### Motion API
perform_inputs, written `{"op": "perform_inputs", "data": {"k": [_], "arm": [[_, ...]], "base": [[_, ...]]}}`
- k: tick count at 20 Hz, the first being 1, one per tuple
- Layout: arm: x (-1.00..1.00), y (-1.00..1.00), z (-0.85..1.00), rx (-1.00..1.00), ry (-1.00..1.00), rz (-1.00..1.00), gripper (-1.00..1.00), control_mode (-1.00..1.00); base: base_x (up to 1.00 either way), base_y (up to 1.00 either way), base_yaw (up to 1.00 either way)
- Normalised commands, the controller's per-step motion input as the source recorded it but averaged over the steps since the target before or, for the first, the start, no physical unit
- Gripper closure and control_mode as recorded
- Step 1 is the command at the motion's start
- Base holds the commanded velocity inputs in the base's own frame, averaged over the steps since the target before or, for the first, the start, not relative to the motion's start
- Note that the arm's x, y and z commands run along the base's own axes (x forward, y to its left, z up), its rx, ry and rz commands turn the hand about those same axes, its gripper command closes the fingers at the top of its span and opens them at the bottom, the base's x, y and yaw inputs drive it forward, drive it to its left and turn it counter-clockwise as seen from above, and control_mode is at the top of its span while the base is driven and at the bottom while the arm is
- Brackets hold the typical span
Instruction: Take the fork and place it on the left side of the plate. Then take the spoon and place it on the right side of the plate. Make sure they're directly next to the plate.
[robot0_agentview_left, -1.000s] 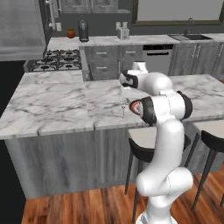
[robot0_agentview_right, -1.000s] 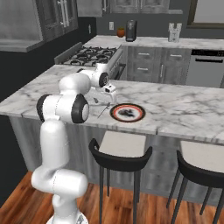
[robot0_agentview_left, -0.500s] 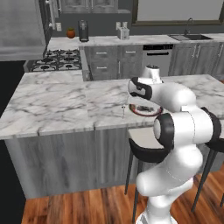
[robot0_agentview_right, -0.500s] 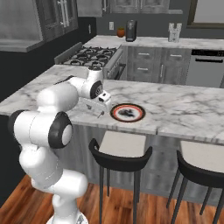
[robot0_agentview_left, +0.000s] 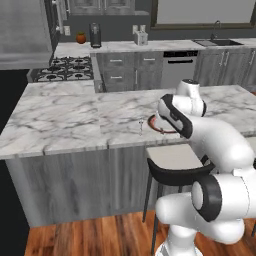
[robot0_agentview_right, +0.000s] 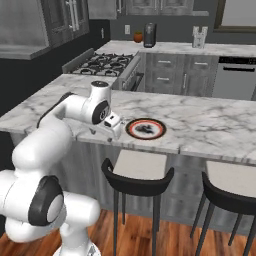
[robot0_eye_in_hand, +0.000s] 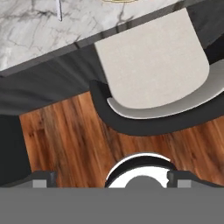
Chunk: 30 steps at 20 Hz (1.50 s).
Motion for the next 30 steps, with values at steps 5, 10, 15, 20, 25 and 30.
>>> {"op": "perform_inputs", "data": {"k": [5,10,15,20,25,30], "arm": [[-0.38,0.00,0.00,0.00,0.01,0.00,-1.00,-1.00],[0.00,0.00,0.00,0.00,0.00,0.00,-1.00,-1.00],[0.00,0.00,0.00,0.00,0.00,0.00,-1.00,-1.00],[0.00,0.00,0.00,0.00,0.00,0.00,-1.00,-1.00],[0.00,0.00,0.00,0.00,0.00,0.00,-1.00,1.00],[0.00,0.00,0.00,0.00,0.00,0.00,-1.00,1.00]], "base": [[0.00,0.00,0.00],[0.00,0.00,0.00],[0.00,0.00,0.00],[0.00,0.00,0.00],[0.00,0.00,0.00],[0.00,0.00,0.00]]}}
